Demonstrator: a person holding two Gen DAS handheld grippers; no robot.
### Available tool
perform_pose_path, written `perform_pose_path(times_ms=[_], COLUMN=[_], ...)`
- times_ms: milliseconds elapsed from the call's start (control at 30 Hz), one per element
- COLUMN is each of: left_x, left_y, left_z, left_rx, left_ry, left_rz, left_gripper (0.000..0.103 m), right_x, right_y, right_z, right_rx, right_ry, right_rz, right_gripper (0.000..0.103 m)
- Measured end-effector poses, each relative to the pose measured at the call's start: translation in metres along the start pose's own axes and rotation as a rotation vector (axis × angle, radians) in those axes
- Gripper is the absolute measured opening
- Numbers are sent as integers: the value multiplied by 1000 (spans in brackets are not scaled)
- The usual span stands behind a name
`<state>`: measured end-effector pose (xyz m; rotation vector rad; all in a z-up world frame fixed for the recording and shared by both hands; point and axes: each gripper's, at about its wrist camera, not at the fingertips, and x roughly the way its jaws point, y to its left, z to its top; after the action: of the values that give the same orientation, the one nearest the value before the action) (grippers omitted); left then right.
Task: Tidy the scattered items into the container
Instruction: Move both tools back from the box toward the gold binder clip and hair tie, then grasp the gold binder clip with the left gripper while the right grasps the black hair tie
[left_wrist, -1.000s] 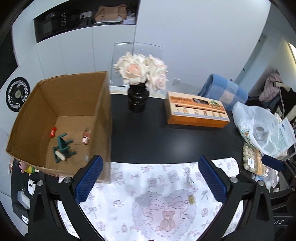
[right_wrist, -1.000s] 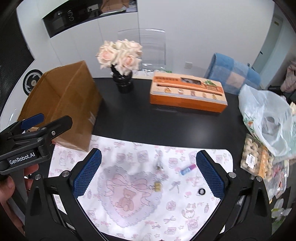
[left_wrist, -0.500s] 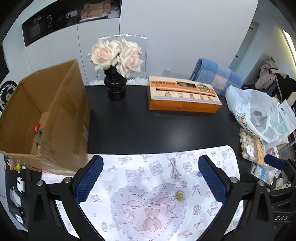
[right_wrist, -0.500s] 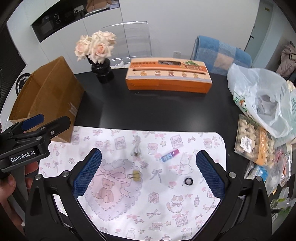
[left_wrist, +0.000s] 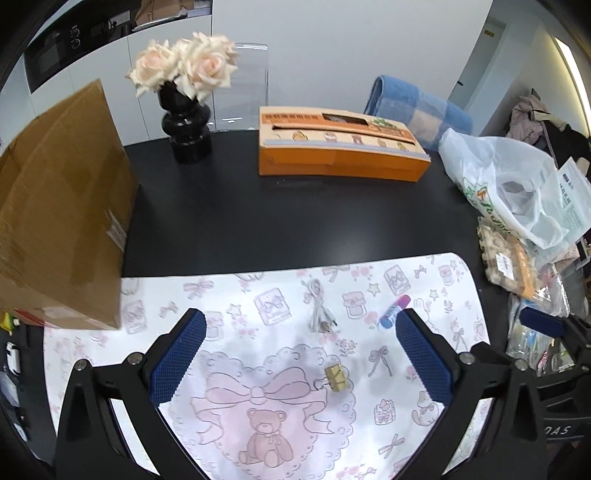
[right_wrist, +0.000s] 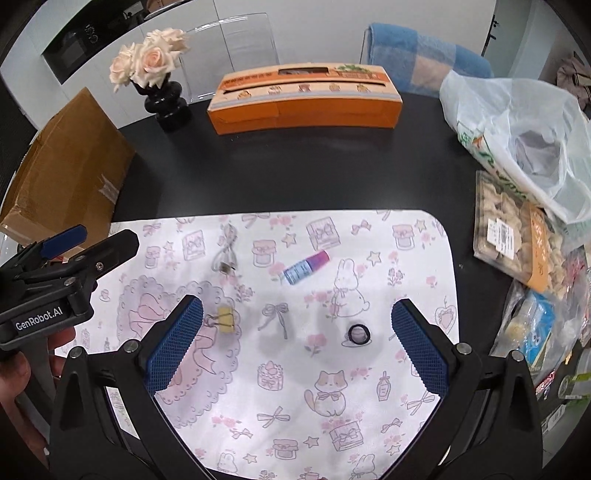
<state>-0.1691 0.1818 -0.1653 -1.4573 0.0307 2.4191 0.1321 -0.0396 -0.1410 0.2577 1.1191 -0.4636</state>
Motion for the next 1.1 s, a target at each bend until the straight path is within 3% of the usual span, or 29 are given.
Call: perform_pose_path(times_ms=[533, 867, 1000, 1033, 1100], left_x=[66, 101, 102, 102, 103], left_y=[-27, -39, -44, -44, -45], left_z=[-54, -79, -79, -78, -78], left_rx=[29, 22, 23, 20, 14], left_ry=[80, 159, 152, 155, 168], left_rz=[-2, -7, 10, 11, 1], left_gripper=[102, 102, 102, 99, 84], right_x=[59, 90, 95, 95, 96], right_y=[-38, -46, -53, -54, -55], right_z=[-49, -57, -58, -58, -58], right_rx=[17, -13, 4, 9, 9], right_ry=[31, 69, 92, 94, 102], right_rz=[7, -7, 20, 26, 28], right_gripper=[103, 103, 92, 91, 84])
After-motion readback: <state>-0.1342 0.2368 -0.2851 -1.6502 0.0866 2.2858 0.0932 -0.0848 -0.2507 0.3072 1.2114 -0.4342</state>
